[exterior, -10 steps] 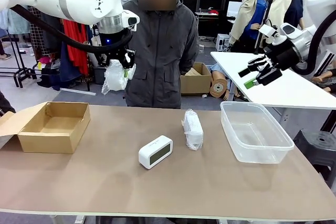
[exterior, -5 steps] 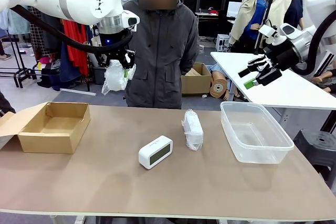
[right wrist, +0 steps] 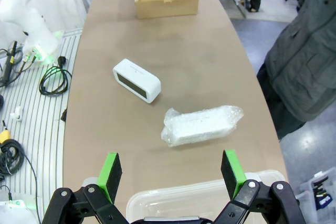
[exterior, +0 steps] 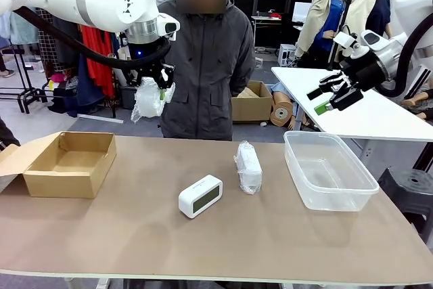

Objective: Separate and place wrapped and unwrapped clocks.
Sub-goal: If the picked Digital clock is wrapped, place it in the Package Box ; if not, place it in the Organizing box.

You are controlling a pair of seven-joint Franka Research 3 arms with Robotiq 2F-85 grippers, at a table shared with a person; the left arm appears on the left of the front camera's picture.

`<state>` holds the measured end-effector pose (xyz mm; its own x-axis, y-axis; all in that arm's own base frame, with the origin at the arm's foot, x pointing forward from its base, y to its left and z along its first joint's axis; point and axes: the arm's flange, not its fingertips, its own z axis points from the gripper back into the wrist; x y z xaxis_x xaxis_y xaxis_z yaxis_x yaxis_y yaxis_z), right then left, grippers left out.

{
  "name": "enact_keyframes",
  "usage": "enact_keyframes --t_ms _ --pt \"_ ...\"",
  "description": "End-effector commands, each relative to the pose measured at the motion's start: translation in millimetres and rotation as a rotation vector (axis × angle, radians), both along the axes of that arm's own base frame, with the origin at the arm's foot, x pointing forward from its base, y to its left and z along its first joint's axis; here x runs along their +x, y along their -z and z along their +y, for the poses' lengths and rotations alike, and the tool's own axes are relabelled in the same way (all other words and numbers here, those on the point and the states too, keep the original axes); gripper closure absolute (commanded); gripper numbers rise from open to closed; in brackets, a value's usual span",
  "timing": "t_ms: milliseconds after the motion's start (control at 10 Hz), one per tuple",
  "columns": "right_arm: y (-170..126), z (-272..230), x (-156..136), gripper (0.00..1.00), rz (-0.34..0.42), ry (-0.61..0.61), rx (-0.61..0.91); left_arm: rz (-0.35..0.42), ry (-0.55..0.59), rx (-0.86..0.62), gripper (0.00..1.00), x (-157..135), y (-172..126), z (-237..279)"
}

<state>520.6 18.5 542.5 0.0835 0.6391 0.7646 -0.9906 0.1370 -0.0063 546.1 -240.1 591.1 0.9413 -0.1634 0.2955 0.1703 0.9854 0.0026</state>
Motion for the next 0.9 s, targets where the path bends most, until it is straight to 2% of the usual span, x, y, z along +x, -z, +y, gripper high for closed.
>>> enact_keyframes --t_ms 0,800 --pt "-0.8 0.2 -1.1 0.00 -0.004 0.001 -0.001 -0.002 -0.006 -0.007 1.00 -1.0 -4.3 2.9" --pt "-0.8 0.2 -1.1 0.00 -0.004 0.001 -0.001 -0.002 -0.006 -0.007 1.00 -1.0 -4.3 2.9"
